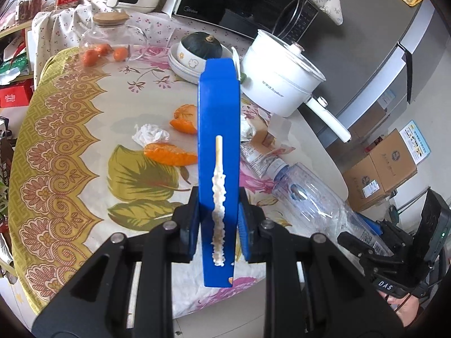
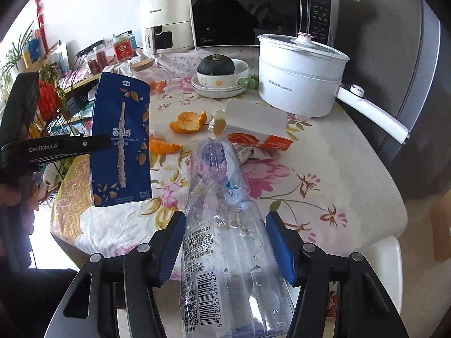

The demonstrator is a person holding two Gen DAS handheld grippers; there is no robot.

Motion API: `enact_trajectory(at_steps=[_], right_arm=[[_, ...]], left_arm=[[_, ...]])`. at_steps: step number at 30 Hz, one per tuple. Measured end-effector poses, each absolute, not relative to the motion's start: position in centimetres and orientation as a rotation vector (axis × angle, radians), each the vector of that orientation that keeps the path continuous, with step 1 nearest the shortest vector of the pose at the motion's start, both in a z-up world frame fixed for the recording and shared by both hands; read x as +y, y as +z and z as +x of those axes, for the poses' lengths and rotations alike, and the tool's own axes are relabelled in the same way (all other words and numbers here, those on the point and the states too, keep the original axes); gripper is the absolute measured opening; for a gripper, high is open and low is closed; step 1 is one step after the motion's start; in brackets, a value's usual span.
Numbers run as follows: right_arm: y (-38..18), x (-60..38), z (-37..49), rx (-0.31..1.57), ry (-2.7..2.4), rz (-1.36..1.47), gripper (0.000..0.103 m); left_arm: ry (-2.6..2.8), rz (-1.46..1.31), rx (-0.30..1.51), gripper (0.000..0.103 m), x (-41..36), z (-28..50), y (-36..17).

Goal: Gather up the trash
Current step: 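Carry the snack box and bottle to the bin and open both tools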

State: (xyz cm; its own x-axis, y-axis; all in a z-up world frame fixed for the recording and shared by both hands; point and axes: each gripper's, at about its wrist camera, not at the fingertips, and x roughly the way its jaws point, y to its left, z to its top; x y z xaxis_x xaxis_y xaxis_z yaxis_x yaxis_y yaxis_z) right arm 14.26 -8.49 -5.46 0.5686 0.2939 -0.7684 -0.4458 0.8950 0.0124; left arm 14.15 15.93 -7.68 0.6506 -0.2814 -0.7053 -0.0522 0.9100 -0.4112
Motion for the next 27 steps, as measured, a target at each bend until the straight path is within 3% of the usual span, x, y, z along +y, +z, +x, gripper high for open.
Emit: enact_trajectory(at_steps=[12,27], right_arm=[[-2.5,-18.0,12.7,0.807,0.297,-0.1,0.06],[-5.6,-31.4,10.2,0.925,0.045,-0.041,0.061]], left_arm=[[-0.325,-0.38,0.865,0.025,7.4,14.1,-7.2],[-0.589,-0.295,0.947,0.025,-8.6,15.0,-10.3]])
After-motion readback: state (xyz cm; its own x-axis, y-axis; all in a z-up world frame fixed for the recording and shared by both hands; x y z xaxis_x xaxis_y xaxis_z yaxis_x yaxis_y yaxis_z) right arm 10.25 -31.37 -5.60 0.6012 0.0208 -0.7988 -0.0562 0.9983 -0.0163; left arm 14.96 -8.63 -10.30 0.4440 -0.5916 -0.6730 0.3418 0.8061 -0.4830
